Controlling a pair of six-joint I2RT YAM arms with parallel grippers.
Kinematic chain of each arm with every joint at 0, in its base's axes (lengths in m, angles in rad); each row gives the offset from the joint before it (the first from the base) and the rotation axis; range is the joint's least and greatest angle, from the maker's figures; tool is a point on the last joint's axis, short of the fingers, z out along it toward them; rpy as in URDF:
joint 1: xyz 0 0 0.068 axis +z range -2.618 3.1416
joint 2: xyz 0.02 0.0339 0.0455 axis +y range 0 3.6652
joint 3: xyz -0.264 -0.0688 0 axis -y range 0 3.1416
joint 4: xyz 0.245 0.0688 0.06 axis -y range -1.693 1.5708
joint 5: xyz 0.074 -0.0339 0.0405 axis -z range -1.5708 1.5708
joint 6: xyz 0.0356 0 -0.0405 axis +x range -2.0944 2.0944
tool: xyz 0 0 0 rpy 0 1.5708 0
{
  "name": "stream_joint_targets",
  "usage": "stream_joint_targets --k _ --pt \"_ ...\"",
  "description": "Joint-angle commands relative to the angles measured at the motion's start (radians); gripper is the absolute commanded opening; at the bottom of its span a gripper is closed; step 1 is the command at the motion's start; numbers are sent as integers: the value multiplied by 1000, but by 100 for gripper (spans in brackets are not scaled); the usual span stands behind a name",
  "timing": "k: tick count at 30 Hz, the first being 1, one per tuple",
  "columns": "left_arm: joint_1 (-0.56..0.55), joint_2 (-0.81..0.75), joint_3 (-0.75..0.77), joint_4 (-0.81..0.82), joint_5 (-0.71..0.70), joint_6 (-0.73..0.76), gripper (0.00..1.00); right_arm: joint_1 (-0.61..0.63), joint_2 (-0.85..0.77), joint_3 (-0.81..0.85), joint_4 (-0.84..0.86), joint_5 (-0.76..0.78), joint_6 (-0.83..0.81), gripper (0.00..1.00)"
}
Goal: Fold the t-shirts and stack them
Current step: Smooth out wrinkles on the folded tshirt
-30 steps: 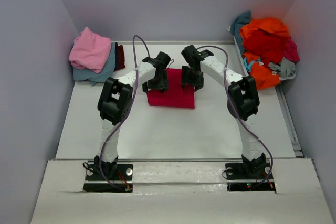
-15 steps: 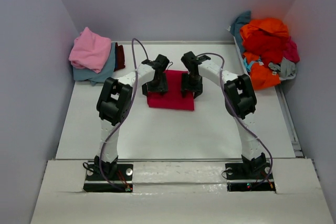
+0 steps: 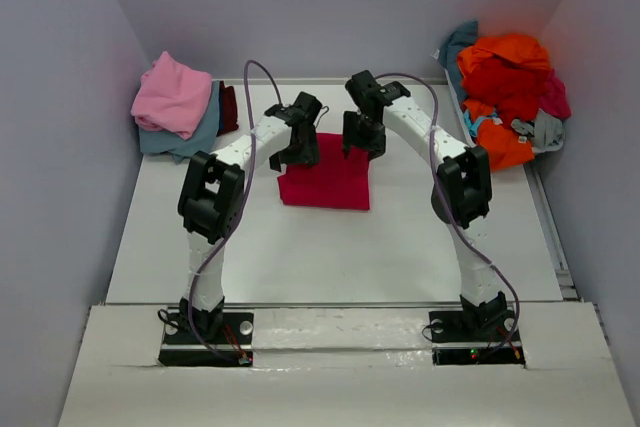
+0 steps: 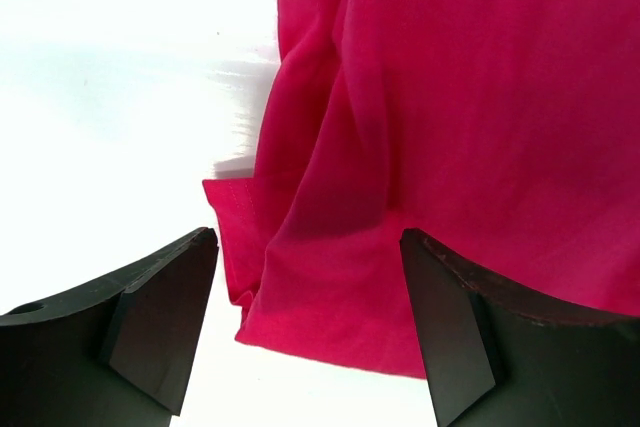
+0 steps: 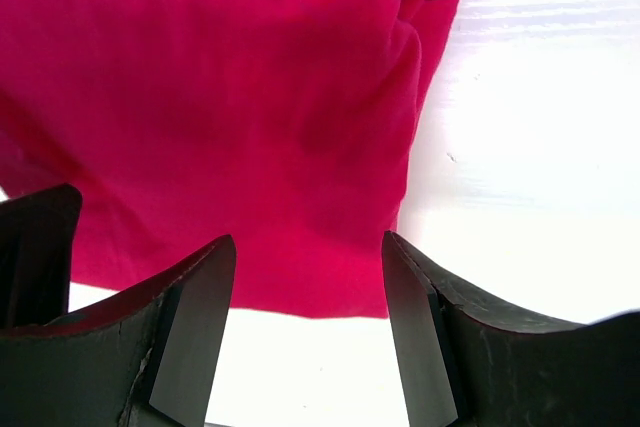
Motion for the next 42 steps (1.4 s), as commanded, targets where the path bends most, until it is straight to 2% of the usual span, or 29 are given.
stream_joint_targets --k 1,7,13,20,25,32,42 --pt "2 -78 27 14 6 15 85 6 -61 39 -56 21 -20 66" --pt "2 -58 39 4 10 9 85 6 -72 4 -42 1 -14 66" --pt "2 -24 67 -8 18 3 85 6 -58 -46 39 -110 -25 63" --pt "12 -16 54 9 53 0 85 6 -37 -93 65 -110 -27 60" --pt "56 -19 -19 55 150 -2 85 6 -12 -162 97 -130 -25 60" --pt "65 -46 -114 75 135 -5 85 6 17 -260 160 -165 -17 59" --pt "85 -62 -195 112 159 -20 85 6 48 -250 159 -174 -36 59"
